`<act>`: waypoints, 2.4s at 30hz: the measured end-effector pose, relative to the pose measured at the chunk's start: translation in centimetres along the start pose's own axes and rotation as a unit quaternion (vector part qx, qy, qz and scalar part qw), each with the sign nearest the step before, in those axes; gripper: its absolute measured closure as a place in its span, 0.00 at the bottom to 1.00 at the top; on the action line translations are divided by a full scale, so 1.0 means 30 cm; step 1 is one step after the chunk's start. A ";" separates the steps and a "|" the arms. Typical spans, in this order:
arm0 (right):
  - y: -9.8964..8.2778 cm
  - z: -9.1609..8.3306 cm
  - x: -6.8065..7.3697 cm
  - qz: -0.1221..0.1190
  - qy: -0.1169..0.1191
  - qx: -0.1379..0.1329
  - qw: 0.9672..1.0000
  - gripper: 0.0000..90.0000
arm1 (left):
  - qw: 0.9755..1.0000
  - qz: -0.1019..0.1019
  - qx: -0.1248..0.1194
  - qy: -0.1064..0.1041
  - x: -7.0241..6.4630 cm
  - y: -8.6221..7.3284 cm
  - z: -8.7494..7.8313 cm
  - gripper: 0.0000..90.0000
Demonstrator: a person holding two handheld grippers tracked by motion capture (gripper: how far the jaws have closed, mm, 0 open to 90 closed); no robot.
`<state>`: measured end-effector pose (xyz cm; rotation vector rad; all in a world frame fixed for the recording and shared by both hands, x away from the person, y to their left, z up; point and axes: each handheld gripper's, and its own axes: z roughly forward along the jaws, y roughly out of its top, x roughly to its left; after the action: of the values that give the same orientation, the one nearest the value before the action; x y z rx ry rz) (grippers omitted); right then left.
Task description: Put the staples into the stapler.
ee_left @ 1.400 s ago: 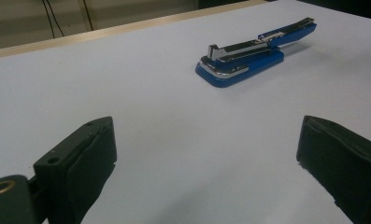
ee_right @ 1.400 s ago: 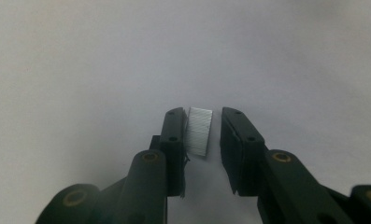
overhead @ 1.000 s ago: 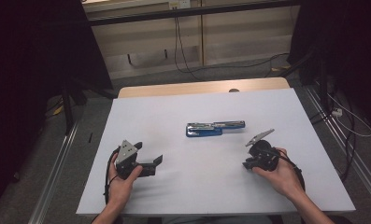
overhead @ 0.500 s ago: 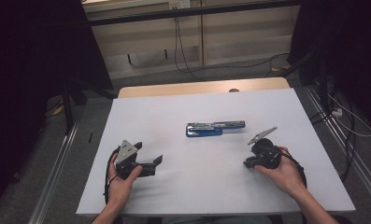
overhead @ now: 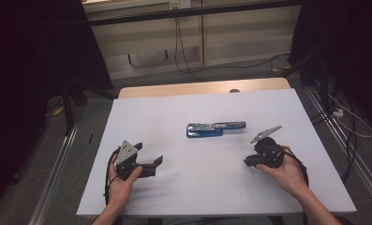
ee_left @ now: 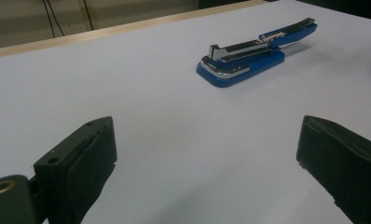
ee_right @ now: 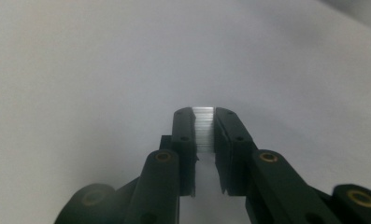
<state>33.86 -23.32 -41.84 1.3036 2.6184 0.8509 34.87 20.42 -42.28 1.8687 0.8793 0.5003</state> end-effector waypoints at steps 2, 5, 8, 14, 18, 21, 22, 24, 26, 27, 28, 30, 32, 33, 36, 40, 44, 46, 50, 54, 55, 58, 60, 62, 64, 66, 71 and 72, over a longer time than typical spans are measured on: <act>0.001 -0.002 -0.001 -0.001 0.001 -0.004 1.000 0.88 | 1.000 -0.002 0.000 0.000 -0.001 0.000 0.000 0.06; 0.004 -0.003 -0.004 -0.002 0.003 -0.013 1.000 0.88 | 1.000 0.000 0.000 0.001 0.001 0.000 -0.001 0.06; 0.008 -0.004 -0.005 0.002 0.005 -0.018 1.000 0.88 | 1.000 -0.001 0.000 0.000 0.001 0.000 0.001 0.06; 0.022 -0.002 0.001 -0.007 0.013 -0.031 0.999 0.88 | 1.000 -0.001 -0.001 0.002 0.003 0.002 -0.002 0.06; 0.034 0.001 0.001 -0.019 0.011 -0.043 0.999 0.88 | 1.000 -0.002 -0.004 0.002 0.004 0.003 -0.001 0.06; 0.043 0.012 0.002 -0.022 0.012 -0.044 0.999 0.88 | 1.000 -0.001 -0.005 0.003 0.004 0.004 -0.002 0.06; 0.048 0.015 0.002 -0.025 0.013 -0.047 0.999 0.88 | 1.000 -0.001 -0.005 0.003 0.004 0.005 -0.003 0.06; 0.058 0.015 0.004 -0.031 0.012 -0.049 0.998 0.88 | 1.000 -0.001 -0.005 0.003 0.005 0.005 -0.004 0.06; 0.066 0.006 0.005 -0.032 0.013 -0.054 0.998 0.88 | 1.000 -0.001 -0.005 0.003 0.006 0.004 -0.003 0.06; 0.070 -0.001 0.003 -0.034 0.012 -0.057 0.998 0.88 | 1.000 -0.002 -0.006 0.002 0.007 0.004 -0.003 0.06; 0.073 -0.008 0.001 -0.035 0.011 -0.059 0.998 0.88 | 1.000 -0.003 -0.005 0.003 0.007 0.004 -0.002 0.06; 0.080 -0.018 -0.006 -0.035 0.011 -0.067 0.997 0.88 | 1.000 -0.002 -0.005 0.003 0.007 0.004 -0.003 0.06; 0.087 -0.020 -0.010 -0.040 0.013 -0.070 0.997 0.88 | 1.000 -0.002 -0.006 0.003 0.007 0.005 -0.004 0.06; 0.090 -0.020 -0.011 -0.041 0.015 -0.072 0.996 0.88 | 1.000 -0.002 -0.006 0.004 0.008 0.006 -0.005 0.06; 0.098 -0.020 -0.010 -0.045 0.017 -0.075 0.996 0.88 | 1.000 -0.005 -0.008 0.004 0.009 0.006 -0.005 0.06; 0.116 -0.023 -0.010 -0.053 0.017 -0.083 0.995 0.88 | 1.000 -0.004 -0.008 0.003 0.007 0.006 -0.005 0.06; 0.138 -0.030 -0.009 -0.063 0.019 -0.096 0.993 0.88 | 1.000 -0.004 -0.009 0.003 0.009 0.006 -0.006 0.06; 0.148 -0.030 -0.009 -0.065 0.016 -0.096 0.993 0.88 | 1.000 -0.005 -0.010 0.003 0.010 0.006 -0.006 0.06; 0.167 -0.028 -0.010 -0.070 0.015 -0.101 0.992 0.88 | 1.000 -0.004 -0.010 0.004 0.009 0.006 -0.007 0.06; 0.181 -0.024 -0.014 -0.071 0.015 -0.103 0.992 0.88 | 1.000 -0.004 -0.010 0.003 0.009 0.006 -0.006 0.06; 0.184 -0.023 -0.016 -0.072 0.014 -0.105 0.992 0.88 | 1.000 -0.004 -0.008 0.004 0.010 0.006 -0.006 0.06; 0.193 -0.020 -0.021 -0.074 0.011 -0.109 0.991 0.88 | 1.000 -0.003 -0.008 0.004 0.010 0.006 -0.006 0.06; 0.199 -0.017 -0.023 -0.074 0.010 -0.109 0.991 0.88 | 1.000 -0.003 -0.008 0.005 0.010 0.006 -0.006 0.06; 0.205 -0.015 -0.027 -0.072 0.007 -0.107 0.992 0.88 | 1.000 -0.003 -0.007 0.005 0.010 0.006 -0.006 0.06; 0.210 -0.011 -0.030 -0.071 0.007 -0.109 0.991 0.88 | 1.000 -0.003 -0.008 0.005 0.010 0.006 -0.006 0.06; 0.217 -0.007 -0.033 -0.071 0.005 -0.108 0.992 0.88 | 1.000 -0.004 -0.007 0.005 0.010 0.006 -0.005 0.06; 0.236 0.011 -0.031 -0.072 0.009 -0.109 0.991 0.88 | 1.000 -0.004 -0.007 0.005 0.010 0.005 -0.005 0.06; 0.239 0.015 -0.031 -0.071 0.007 -0.106 0.992 0.88 | 1.000 -0.004 -0.007 0.005 0.010 0.005 -0.005 0.06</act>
<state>39.67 -20.38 -38.63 1.0485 2.5109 1.0836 35.03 20.71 -42.08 1.8512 0.8867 0.5101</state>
